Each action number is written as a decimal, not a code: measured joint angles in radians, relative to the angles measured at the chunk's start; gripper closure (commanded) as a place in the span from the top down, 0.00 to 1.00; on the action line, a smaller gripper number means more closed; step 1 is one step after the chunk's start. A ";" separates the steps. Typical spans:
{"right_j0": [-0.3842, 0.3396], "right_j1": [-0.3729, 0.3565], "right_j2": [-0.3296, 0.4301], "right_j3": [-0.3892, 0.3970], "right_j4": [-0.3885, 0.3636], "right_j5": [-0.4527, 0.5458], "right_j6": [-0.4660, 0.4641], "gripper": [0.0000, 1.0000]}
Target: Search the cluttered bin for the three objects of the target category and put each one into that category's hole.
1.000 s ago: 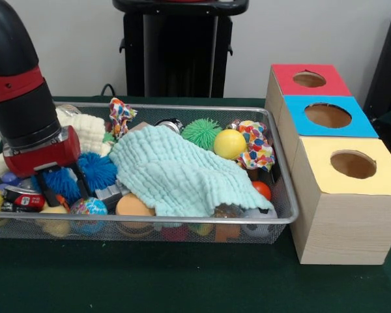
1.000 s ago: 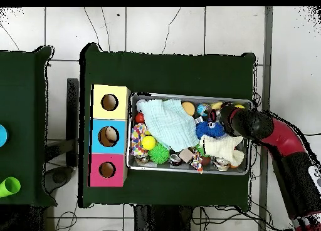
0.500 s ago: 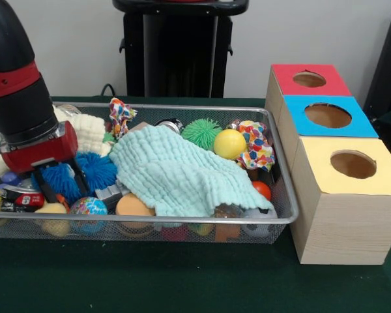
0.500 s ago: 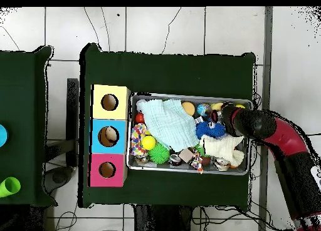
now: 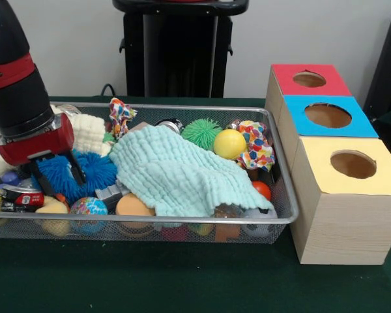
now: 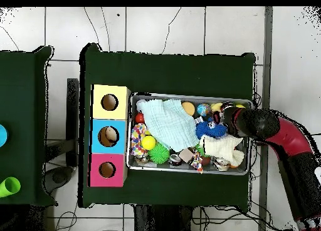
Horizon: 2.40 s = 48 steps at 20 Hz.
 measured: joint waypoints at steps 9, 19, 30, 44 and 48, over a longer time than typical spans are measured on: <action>-0.005 0.013 0.000 -0.005 -0.004 0.001 0.000 1.00; -0.004 0.031 -0.001 -0.022 -0.034 0.001 0.000 1.00; 0.017 0.029 -0.012 -0.033 -0.086 0.001 0.000 1.00; 0.014 0.033 -0.012 -0.036 -0.084 0.001 0.000 1.00; 0.009 0.026 -0.012 -0.028 -0.079 0.001 0.000 1.00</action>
